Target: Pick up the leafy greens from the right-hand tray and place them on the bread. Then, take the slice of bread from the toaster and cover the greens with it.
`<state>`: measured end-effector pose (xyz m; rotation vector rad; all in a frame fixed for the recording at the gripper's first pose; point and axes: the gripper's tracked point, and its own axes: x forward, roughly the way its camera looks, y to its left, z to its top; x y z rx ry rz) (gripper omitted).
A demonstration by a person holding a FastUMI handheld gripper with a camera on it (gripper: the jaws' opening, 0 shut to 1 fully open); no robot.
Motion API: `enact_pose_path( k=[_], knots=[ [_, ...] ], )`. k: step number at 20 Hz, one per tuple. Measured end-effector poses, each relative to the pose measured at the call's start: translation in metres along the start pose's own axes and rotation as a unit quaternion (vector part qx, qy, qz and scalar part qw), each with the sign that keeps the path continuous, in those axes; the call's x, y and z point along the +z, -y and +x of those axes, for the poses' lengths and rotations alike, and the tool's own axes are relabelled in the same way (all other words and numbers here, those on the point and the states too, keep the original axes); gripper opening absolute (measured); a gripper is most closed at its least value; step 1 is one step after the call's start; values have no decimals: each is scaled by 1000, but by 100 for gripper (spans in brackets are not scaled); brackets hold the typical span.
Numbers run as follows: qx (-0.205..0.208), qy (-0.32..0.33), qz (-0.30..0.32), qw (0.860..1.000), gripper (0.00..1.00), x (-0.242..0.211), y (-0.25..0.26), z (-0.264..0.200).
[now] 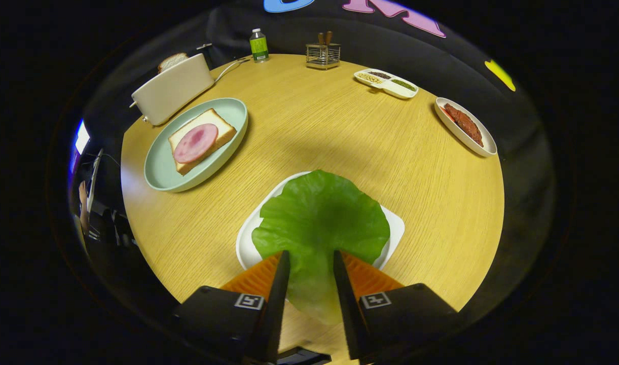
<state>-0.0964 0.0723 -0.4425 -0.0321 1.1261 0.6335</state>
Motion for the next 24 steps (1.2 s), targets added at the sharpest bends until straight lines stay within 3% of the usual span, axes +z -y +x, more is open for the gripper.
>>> enact_pose_path(
  k=[3, 5, 13, 19, 24],
  knots=[
    [5, 14, -6, 1000, 18, 2, -6, 0],
    [3, 21, -2, 1000, 9, 1, -6, -1],
    [-8, 67, 4, 998, 9, 21, -5, -36],
    [-5, 140, 4, 990, 9, 82, -29, -87],
    [17, 175, -17, 984, 9, 138, -74, -103]
  ],
)
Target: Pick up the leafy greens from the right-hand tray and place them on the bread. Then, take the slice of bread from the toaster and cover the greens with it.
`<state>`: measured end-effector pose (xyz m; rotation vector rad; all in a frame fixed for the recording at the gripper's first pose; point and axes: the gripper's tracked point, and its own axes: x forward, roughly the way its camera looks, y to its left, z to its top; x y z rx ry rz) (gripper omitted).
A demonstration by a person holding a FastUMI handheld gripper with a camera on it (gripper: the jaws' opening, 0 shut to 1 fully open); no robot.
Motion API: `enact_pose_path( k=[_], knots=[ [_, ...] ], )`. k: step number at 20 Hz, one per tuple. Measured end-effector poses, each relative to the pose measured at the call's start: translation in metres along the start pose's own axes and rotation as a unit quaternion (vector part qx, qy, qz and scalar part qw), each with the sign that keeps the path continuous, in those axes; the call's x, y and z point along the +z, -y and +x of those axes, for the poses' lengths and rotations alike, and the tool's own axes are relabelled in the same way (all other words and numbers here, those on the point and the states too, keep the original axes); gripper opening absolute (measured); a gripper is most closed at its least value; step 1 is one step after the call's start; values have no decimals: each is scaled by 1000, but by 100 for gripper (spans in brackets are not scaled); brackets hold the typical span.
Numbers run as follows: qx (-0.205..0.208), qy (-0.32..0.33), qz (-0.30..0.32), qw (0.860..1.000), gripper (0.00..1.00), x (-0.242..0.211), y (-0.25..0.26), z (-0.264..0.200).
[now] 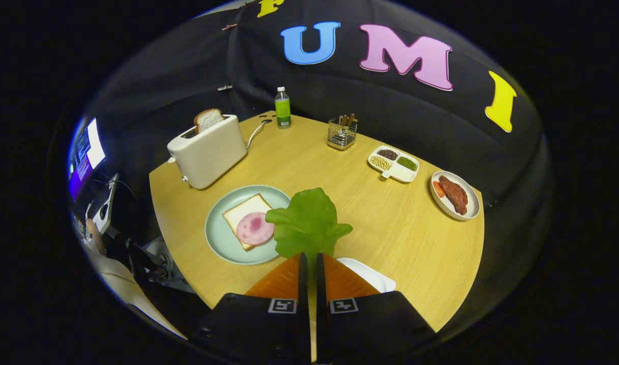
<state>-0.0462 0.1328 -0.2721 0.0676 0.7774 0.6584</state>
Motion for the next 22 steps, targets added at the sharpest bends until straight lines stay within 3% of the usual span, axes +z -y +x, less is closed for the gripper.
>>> enact_pose_path(
  k=[7, 22],
  knots=[
    [12, 4, -32, 999, 9, 44, -52, 45],
    [8, -105, -60, 993, 9, -8, -98, 120]
  ],
)
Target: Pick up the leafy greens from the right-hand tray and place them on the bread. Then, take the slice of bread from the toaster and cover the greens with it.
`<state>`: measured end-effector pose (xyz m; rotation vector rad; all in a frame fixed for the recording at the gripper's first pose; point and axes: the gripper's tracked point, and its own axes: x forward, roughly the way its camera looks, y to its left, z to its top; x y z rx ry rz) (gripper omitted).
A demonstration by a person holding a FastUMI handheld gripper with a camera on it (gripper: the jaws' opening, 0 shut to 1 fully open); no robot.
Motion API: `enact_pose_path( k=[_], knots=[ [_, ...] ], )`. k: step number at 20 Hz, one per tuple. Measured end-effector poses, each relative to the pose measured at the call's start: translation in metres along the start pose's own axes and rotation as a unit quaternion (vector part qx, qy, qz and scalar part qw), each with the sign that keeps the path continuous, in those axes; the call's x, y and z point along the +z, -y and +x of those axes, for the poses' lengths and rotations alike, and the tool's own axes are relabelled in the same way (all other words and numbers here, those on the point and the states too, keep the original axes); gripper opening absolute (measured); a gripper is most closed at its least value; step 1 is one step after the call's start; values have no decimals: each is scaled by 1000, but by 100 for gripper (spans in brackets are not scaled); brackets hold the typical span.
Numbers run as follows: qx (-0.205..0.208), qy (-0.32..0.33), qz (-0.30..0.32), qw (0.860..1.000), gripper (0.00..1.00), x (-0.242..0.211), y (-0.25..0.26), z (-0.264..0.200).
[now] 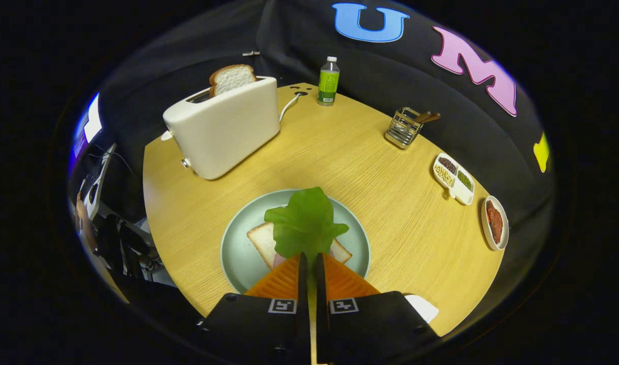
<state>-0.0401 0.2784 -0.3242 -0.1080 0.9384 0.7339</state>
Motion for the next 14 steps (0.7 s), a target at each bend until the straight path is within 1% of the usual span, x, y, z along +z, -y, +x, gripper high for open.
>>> enact_pose_path(
  k=[1, 2, 5, 6, 7, 10, 12, 14],
  knots=[
    [5, -8, 5, 1000, 15, -2, -4, 2],
    [4, -13, 10, 1000, 24, -5, -6, 5],
    [-11, -7, 17, 1000, 99, 2, -1, 2],
    [-17, -1, 22, 1000, 100, 3, 1, 3],
    [-23, 7, 29, 999, 98, 7, 4, -1],
    [-36, 31, 52, 998, 98, 21, 10, -15],
    [-46, 53, 56, 996, 98, 36, 11, -31],
    [-54, 81, 53, 994, 98, 61, 9, -49]
  ],
)
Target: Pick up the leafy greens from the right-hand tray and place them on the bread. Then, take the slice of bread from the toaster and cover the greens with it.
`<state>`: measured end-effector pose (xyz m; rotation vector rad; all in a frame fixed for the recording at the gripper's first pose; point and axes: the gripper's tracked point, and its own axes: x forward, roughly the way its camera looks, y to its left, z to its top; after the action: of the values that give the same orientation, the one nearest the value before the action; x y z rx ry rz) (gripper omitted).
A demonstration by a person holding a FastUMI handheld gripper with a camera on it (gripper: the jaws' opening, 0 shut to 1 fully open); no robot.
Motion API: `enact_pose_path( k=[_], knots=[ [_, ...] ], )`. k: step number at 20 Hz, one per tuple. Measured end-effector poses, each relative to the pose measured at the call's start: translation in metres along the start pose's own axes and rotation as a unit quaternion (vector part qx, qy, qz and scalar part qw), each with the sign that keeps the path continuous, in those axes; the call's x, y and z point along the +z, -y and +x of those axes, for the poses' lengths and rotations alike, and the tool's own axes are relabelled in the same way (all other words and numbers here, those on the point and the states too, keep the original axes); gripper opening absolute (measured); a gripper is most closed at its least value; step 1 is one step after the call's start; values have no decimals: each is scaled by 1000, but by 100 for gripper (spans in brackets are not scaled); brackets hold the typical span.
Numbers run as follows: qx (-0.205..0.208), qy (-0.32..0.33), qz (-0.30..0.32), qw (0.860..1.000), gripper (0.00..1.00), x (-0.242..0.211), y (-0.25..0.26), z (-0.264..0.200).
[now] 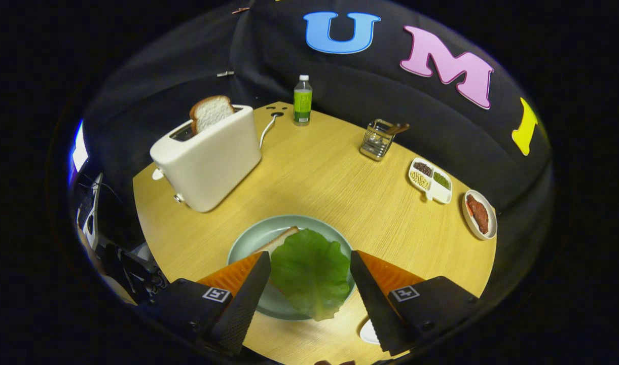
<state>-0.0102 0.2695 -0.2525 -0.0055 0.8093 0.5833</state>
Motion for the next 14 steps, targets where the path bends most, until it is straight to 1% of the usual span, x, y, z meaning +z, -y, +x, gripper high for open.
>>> enact_pose_path(
  k=[3, 7, 11, 14],
  knots=[
    [5, 51, 3, 999, 98, 55, -17, -21],
    [39, 107, 27, 993, 98, 133, -64, -34],
    [74, 136, 45, 987, 98, 193, -122, -28],
    [80, 141, 63, 985, 98, 212, -151, -10]
  ],
)
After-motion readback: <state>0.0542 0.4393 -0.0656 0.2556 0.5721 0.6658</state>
